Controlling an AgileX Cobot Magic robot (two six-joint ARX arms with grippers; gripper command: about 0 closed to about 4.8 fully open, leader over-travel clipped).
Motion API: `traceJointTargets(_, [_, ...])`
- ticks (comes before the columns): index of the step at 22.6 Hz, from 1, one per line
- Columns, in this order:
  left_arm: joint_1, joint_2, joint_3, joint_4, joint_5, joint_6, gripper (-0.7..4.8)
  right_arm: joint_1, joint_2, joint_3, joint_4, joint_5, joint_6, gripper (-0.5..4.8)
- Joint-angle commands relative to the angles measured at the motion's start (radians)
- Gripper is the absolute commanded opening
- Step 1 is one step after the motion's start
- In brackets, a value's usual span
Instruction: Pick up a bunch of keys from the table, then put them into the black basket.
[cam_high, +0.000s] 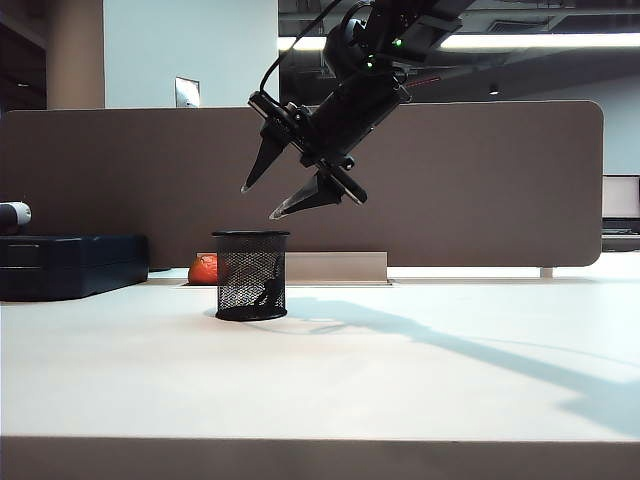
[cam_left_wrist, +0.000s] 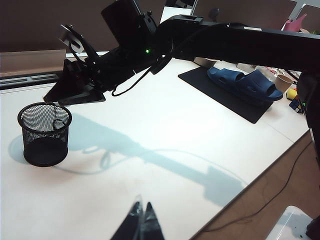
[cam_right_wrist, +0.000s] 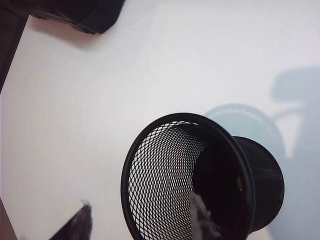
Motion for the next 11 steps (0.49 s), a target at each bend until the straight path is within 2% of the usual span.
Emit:
traceJointTargets(1, [0.003, 0.0, 0.005, 0.006, 0.003, 0.005, -0.06, 0.003, -0.013, 0.006, 0.008, -0.006, -0.002, 2.57])
traceJointTargets(5, [0.003, 0.0, 0.006, 0.006, 0.003, 0.005, -0.06, 0.002, -0.029, 0.014, 0.005, 0.002, -0.003, 2.51])
traceJointTargets(6, [0.003, 0.0, 0.005, 0.006, 0.003, 0.005, -0.06, 0.002, -0.032, 0.017, 0.004, 0.004, -0.003, 2.3])
traceJointTargets(8, [0.003, 0.0, 0.005, 0.006, 0.003, 0.005, -0.06, -0.001, -0.045, 0.024, -0.006, 0.002, -0.014, 0.39])
traceJointTargets(9, [0.003, 0.0, 0.006, 0.006, 0.003, 0.005, -0.06, -0.002, -0.051, 0.024, -0.01, 0.002, -0.03, -0.14])
traceJointTargets(11, [0.003, 0.0, 0.005, 0.006, 0.003, 0.005, -0.06, -0.007, -0.065, 0.024, -0.022, 0.011, -0.054, -0.06])
